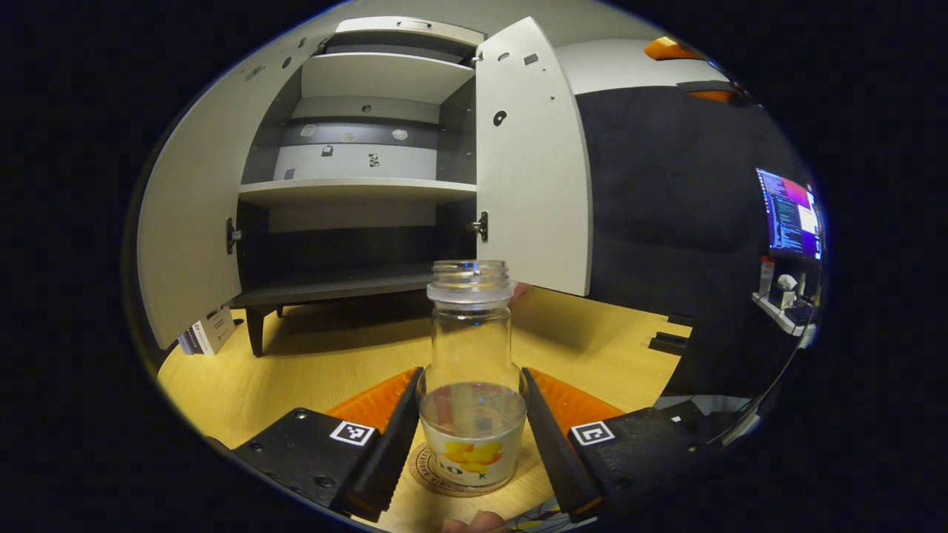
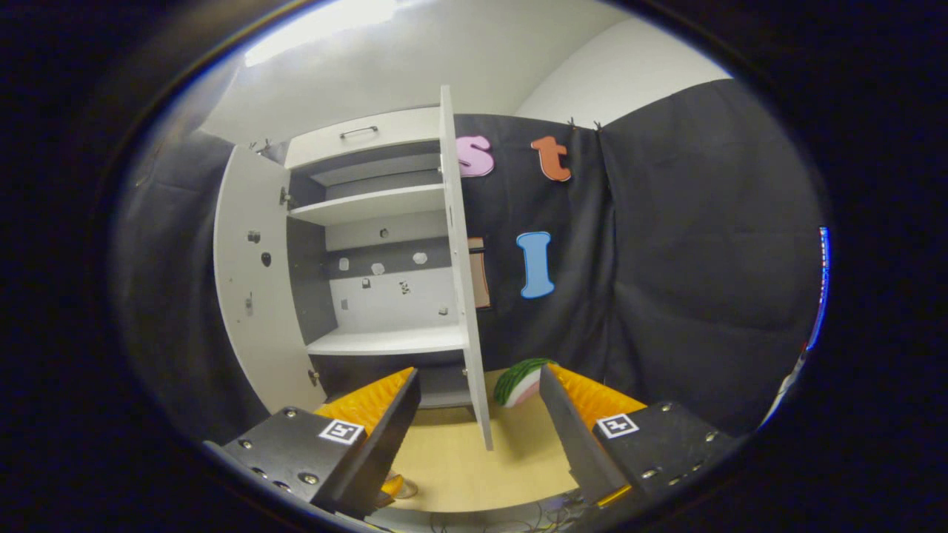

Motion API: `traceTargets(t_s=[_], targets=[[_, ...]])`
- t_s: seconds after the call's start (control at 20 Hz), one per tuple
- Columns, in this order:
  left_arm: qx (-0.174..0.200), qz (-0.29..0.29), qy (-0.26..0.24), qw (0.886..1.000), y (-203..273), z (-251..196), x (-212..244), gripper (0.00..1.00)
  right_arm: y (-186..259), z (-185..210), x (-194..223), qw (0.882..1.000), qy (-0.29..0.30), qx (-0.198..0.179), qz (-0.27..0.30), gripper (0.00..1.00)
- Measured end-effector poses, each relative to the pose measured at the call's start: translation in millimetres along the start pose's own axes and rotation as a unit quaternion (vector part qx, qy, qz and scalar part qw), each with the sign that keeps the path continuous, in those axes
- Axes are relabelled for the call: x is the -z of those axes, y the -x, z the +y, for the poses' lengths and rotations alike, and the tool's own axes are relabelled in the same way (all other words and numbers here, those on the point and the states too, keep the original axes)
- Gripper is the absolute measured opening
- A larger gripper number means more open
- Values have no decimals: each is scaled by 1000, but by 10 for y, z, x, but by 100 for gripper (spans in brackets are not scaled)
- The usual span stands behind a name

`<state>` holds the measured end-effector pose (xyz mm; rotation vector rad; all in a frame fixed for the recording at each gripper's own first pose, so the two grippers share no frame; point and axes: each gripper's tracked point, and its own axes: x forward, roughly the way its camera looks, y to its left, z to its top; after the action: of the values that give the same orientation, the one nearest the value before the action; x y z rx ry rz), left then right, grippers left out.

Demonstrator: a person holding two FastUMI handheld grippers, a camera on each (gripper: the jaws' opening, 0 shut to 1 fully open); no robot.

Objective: Grasp the bottle in the cabinet with the left hand and place it on the coaster, then close the right door with the right hand and the left door with the left hand.

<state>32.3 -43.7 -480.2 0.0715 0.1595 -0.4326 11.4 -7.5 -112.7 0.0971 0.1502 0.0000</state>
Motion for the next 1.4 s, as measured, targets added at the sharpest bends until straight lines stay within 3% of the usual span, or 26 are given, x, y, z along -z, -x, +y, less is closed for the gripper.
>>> traceTargets(t_s=[0.2, 0.25, 0.4, 0.55, 0.75, 0.95, 1.15, 1.4], targets=[[-1, 16, -9, 1000, 64, 47, -30, 84, -48, 20, 25, 1000, 11, 0, 2, 100], [0, 18, -9, 1000, 85, 57, -81, 92, -36, -1, 25, 1000, 10, 0, 1, 100], [3, 11, -13, 1000, 148, 66, -332, 94, -14, -88, -26, 1000, 4, 6, -6, 98], [13, 0, -6, 1000, 269, 23, -708, 94, -56, -216, -141, 1000, -5, 5, -20, 98], [25, -18, 2, 1000, 483, -12, -1368, 94, -294, -610, -339, 999, 4, 34, -43, 98], [26, -29, 11, 999, 650, 28, -2008, 94, -680, -840, -577, 996, 47, 29, -71, 98], [24, -47, 14, 998, 773, 120, -2597, 93, -1205, -1024, -628, 996, 56, 25, -61, 98], [-20, -47, 27, 998, 989, 391, -3058, 93, -1869, -1119, -700, 998, 37, 21, -45, 98]])
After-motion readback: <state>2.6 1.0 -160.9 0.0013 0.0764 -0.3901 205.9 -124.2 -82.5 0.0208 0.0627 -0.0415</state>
